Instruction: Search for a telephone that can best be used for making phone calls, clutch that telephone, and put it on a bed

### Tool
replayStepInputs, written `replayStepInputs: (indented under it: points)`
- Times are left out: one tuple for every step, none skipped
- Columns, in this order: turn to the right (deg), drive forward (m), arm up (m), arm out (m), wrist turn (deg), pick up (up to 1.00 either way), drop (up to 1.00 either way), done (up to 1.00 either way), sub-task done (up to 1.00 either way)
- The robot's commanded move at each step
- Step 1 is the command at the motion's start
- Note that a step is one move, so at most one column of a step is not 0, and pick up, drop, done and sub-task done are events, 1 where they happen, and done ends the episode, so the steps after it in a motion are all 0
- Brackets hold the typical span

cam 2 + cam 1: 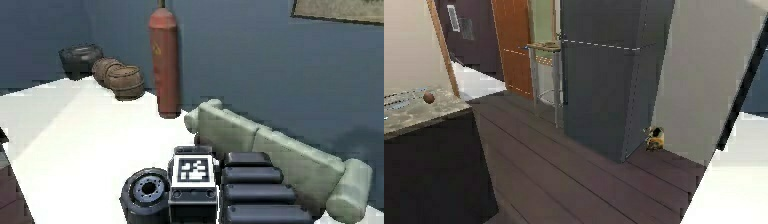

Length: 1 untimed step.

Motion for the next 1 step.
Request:
replayStepInputs:
  points:
    - [-3.0, 0.0, 0.0, 0.0, 0.0, 0.0, 0.0, 0.0, 0.0]
